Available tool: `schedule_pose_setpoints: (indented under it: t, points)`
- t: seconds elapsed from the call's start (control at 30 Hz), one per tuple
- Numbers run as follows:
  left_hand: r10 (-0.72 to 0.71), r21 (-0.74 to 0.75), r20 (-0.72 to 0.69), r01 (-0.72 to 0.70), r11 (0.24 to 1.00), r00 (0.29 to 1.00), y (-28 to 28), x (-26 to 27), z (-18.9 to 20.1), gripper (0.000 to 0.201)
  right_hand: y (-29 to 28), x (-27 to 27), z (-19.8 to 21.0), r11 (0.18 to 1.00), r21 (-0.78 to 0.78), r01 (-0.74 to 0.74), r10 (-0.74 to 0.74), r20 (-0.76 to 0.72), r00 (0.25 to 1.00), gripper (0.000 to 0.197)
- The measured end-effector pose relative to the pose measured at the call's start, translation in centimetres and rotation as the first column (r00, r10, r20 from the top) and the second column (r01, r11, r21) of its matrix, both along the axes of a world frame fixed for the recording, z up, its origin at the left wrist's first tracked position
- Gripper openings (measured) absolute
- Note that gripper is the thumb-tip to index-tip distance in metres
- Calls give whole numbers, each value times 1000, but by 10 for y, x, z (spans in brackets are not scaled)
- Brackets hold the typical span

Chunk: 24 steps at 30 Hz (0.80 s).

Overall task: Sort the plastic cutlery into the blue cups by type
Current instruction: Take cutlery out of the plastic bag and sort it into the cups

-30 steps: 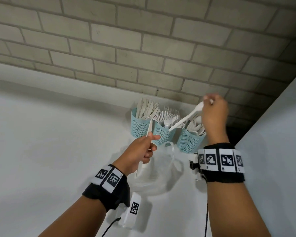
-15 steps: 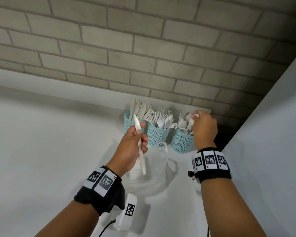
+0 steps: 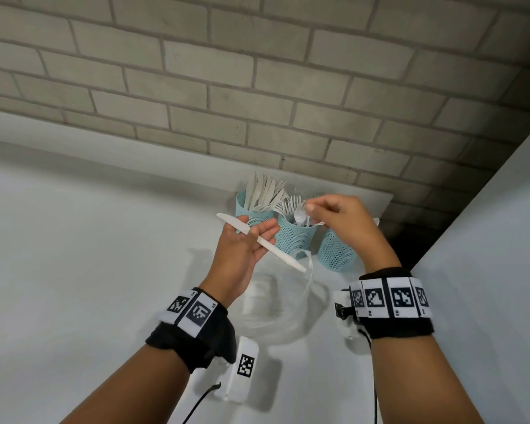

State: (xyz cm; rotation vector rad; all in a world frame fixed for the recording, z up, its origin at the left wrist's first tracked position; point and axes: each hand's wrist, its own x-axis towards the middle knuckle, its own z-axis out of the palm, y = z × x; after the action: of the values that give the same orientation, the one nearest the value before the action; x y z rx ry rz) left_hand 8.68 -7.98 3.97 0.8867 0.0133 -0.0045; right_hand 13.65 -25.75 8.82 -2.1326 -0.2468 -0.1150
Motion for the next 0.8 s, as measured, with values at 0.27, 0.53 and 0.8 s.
schedule_pose_setpoints:
  t: [0.27,0.53,0.8]
  points:
    - [6,11,32,-6,1000,999,6,0,-5,36,32,-13,-3,923,-188,-337,275,-292,916,12]
    - [115,441,60,-130,888,992,6,-2,-1,16,62,-13,-9,852,-299,-430,354,-278,893,14]
    - [32,993,-110,108,54,993,30,-4,-3,36,71,33,18,980,194,52,-48,-25,999,14]
